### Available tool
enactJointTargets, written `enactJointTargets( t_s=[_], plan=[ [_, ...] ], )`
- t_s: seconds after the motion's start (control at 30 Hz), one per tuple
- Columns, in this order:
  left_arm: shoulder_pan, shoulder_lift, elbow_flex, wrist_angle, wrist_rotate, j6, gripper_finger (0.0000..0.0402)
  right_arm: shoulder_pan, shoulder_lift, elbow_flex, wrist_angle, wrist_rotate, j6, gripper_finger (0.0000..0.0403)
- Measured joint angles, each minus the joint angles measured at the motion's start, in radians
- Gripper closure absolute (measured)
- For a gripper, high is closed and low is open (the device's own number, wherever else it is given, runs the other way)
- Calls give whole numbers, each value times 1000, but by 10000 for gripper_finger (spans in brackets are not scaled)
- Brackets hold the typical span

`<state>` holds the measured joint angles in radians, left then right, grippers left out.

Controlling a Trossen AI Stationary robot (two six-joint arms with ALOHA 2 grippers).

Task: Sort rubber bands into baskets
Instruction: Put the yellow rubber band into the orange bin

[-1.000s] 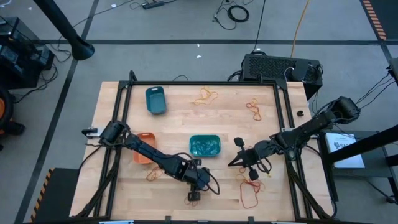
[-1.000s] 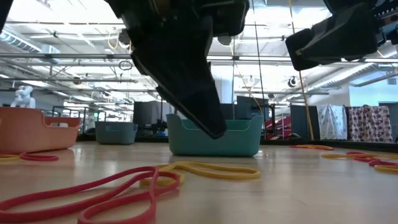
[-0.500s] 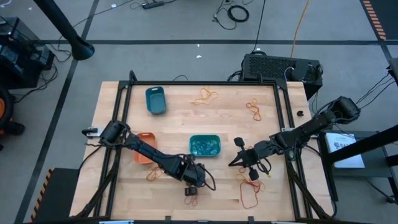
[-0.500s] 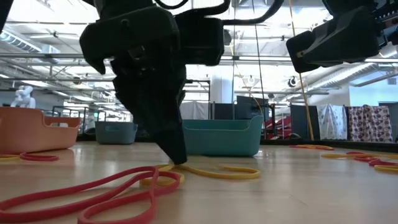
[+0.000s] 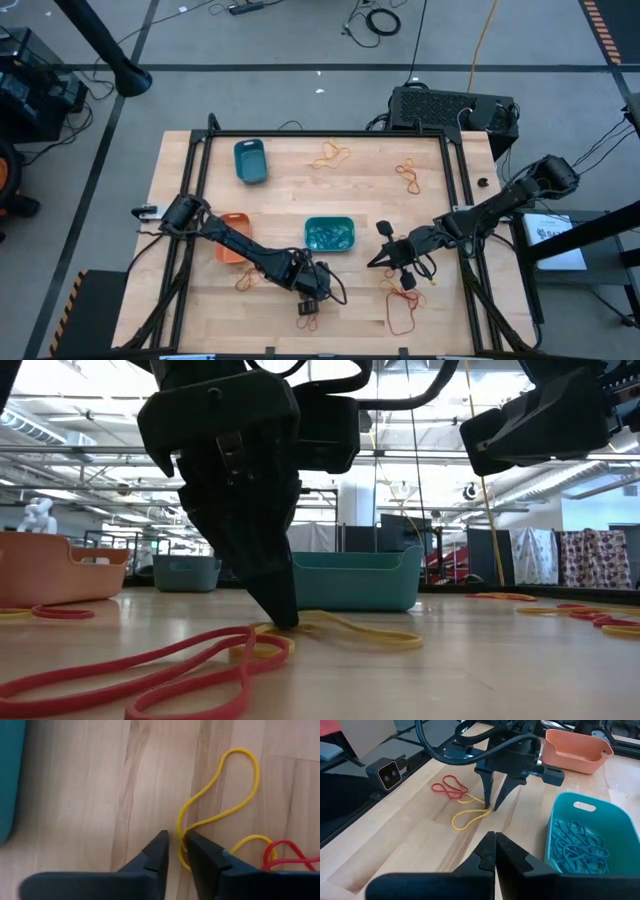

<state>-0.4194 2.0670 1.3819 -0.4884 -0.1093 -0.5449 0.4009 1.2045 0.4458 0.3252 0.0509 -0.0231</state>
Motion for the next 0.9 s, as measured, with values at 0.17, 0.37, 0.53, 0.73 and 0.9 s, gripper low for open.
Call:
enactJointTargets(
  t_s=[0.17, 0.37, 0.53, 0.73, 0.9],
  plan=[
    [0, -3, 0, -4, 1, 0, 393, 0, 0, 0, 1, 0, 0, 403],
    [0, -88, 0, -121, -20, -25, 398, 0, 0, 0, 1, 0, 0, 403],
    [-7, -218, 0, -210, -81, -52, 398, 0, 0, 0, 0, 0, -5, 403],
    [-22, -388, 1, -300, -137, -107, 399, 0, 0, -1, -1, 0, -7, 403],
    [-41, -489, 2, -510, -196, -208, 399, 0, 0, -1, -1, 0, -15, 403]
  ],
)
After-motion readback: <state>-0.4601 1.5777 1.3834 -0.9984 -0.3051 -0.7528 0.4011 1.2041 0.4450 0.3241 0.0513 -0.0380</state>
